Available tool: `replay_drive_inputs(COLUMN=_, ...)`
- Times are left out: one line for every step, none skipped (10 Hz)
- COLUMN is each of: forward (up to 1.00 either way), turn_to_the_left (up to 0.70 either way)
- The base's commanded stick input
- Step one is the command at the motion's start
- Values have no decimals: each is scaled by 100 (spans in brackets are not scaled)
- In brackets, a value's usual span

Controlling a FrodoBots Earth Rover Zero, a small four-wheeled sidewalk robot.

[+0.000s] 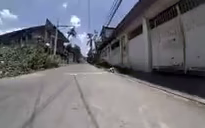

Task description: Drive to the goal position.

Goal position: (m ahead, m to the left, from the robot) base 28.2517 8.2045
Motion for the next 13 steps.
replay_drive_inputs(forward=100, turn_to_the_left=12)
replay_drive_inputs(forward=100, turn_to_the_left=8)
replay_drive_inputs(forward=100, turn_to_the_left=8)
replay_drive_inputs(forward=100, turn_to_the_left=8)
replay_drive_inputs(forward=100, turn_to_the_left=8)
replay_drive_inputs(forward=100, turn_to_the_left=8)
replay_drive_inputs(forward=100, turn_to_the_left=8)
replay_drive_inputs(forward=100, turn_to_the_left=8)
replay_drive_inputs(forward=100, turn_to_the_left=37)
replay_drive_inputs(forward=100, turn_to_the_left=30)
replay_drive_inputs(forward=100, turn_to_the_left=8)
replay_drive_inputs(forward=100, turn_to_the_left=8)
replay_drive_inputs(forward=100, turn_to_the_left=8)
